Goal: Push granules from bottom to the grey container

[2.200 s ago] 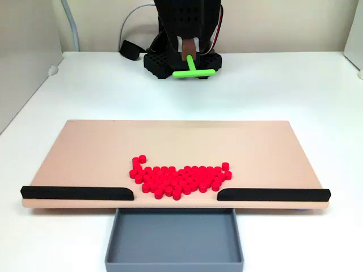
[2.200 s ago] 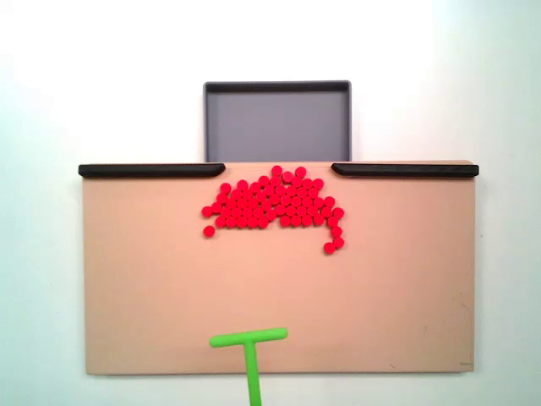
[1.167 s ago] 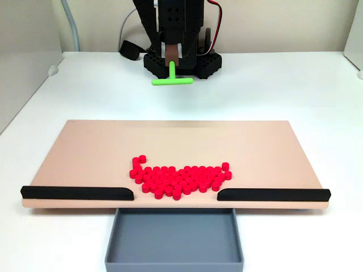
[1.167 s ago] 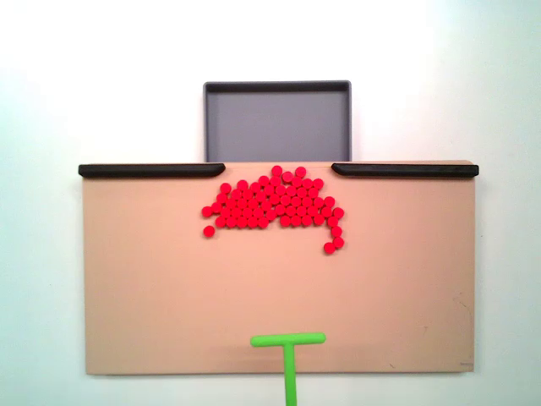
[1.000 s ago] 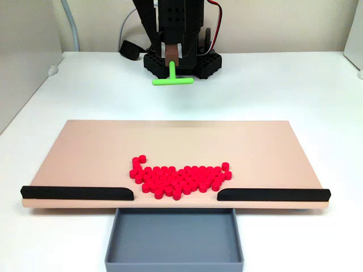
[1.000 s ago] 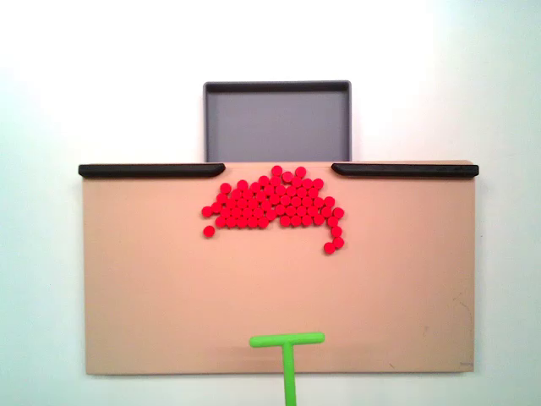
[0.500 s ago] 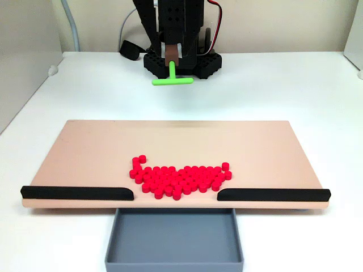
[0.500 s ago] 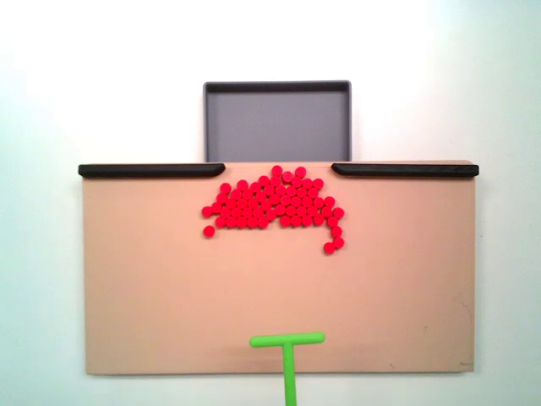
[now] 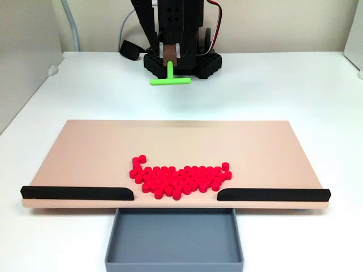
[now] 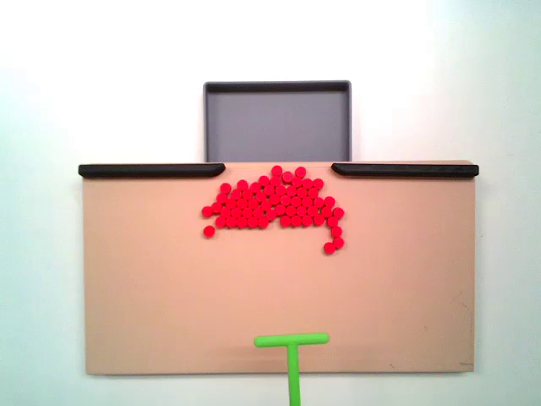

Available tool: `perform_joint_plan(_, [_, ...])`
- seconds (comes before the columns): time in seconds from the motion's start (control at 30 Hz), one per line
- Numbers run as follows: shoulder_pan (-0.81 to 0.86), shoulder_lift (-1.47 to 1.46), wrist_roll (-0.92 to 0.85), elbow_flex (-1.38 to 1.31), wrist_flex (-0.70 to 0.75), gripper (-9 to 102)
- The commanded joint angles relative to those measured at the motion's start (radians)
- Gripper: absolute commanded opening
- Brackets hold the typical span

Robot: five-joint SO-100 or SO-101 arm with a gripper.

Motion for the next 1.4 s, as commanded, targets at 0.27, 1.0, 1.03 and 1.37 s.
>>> perform_joint_plan(0.27, [0.006, 0.049, 0.015, -0.009, -0.002, 0])
perform_joint_plan(1.0, [0.123, 0.130, -0.072, 0.247, -0.176, 0])
perform_joint_plan(1.03, [0.127, 0.135, -0.077, 0.267, -0.209, 0])
perform_joint_plan(1.37, [0.187, 0.117, -0.178, 0.371, -0.354, 0])
